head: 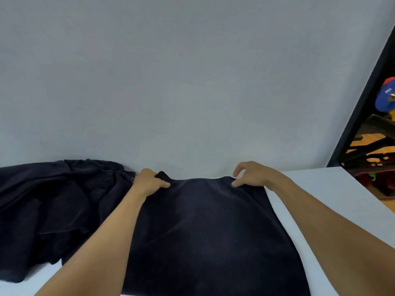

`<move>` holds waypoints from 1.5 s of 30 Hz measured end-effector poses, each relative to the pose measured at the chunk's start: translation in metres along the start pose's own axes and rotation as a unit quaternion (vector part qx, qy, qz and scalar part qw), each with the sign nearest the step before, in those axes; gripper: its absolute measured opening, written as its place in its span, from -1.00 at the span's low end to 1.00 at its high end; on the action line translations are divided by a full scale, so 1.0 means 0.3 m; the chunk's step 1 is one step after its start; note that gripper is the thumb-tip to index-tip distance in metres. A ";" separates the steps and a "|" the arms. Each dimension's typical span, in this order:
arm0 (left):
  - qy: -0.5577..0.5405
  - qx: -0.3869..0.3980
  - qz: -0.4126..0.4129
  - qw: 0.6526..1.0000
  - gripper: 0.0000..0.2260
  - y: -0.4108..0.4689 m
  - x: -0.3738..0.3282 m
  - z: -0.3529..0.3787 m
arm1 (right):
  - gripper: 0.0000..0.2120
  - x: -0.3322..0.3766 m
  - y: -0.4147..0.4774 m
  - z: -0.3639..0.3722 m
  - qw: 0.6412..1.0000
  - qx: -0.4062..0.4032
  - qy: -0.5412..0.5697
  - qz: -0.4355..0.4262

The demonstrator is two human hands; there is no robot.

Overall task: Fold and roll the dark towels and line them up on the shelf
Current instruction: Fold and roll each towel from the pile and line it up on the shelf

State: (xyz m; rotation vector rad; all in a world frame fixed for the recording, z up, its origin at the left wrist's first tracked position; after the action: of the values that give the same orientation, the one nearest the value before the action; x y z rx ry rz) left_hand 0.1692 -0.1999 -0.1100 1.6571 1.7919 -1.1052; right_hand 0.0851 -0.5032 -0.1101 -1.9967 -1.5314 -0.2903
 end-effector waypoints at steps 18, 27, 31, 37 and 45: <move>-0.161 0.003 0.046 0.986 -0.85 -0.074 0.021 -0.199 | -0.84 0.136 -0.116 -0.025 0.985 0.076 0.122 -0.098; -0.067 -0.030 0.108 0.991 -0.91 -0.083 -0.005 -0.233 | -0.76 0.111 -0.103 -0.075 0.986 0.013 -0.110 -0.124; -0.070 -0.015 0.112 0.991 -0.90 -0.083 -0.017 -0.244 | -0.69 0.051 -0.114 -0.128 0.987 0.015 -0.115 -0.109; -0.101 -0.009 0.138 0.985 -0.93 -0.135 -0.123 -0.310 | -0.88 0.065 -0.201 -0.290 0.972 -0.085 -0.186 -0.114; -0.234 -0.029 0.309 0.922 -0.94 -0.360 -0.441 -0.536 | -0.85 0.233 -0.534 -0.621 0.880 -0.383 -0.199 -0.199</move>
State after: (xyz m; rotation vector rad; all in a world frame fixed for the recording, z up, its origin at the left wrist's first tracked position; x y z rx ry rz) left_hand 0.1169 -0.1458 0.1122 1.5819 0.8978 -1.0170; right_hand -0.0089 -0.5297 0.1258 -2.4001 -2.3678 -0.7967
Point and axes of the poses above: each hand's wrist, its own y-axis towards the middle knuckle, its own z-axis out of the palm, x = y × z, the point moved 3 cm from there along y, towards the middle knuckle, and after that the axes turned 8 degrees about -y, right-handed, at the moved point
